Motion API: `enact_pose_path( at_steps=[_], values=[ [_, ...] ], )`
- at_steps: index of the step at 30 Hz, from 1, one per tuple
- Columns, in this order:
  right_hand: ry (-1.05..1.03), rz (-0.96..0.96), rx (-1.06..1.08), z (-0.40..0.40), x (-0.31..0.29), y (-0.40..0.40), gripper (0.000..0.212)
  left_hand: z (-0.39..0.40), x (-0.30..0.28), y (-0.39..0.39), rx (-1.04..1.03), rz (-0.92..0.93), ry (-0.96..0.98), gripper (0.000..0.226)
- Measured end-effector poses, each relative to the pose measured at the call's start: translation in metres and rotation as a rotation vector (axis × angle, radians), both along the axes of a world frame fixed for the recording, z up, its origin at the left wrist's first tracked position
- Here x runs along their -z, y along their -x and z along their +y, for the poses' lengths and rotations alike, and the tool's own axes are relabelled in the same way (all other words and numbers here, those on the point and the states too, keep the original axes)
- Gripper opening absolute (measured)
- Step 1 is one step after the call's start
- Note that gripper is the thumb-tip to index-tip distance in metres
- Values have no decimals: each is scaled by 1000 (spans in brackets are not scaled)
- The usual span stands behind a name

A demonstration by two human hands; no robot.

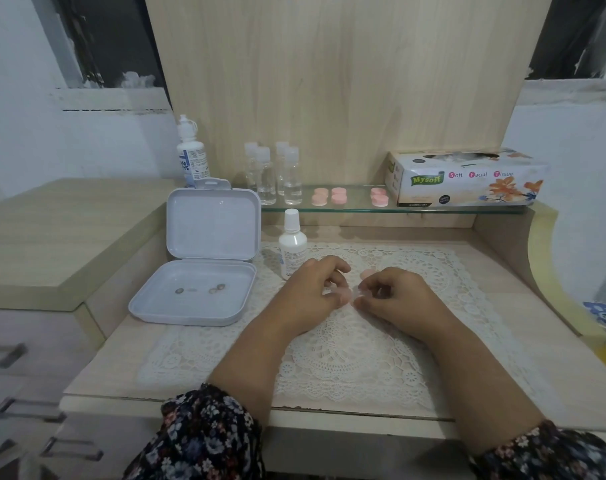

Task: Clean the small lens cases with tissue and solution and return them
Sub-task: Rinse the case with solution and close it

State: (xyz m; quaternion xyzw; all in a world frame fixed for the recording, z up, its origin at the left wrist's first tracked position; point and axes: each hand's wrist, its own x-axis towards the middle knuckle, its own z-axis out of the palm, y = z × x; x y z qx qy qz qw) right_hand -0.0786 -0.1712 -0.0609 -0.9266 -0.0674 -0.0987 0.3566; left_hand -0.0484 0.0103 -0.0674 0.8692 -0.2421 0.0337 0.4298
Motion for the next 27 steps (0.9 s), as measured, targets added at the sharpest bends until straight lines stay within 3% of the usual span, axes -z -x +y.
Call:
enact_pose_path(
  at_steps=[9,15,27],
  values=[
    [-2,17,1,0,2,-2,21,0,0,-2,15,26,-23,31],
    [-33,18,13,0,2,-2,19,-3,4,-3,49,-115,-286,34],
    [-35,14,2,0,3,-4,19,-6,1,-4,-29,-203,-311,21]
  ],
)
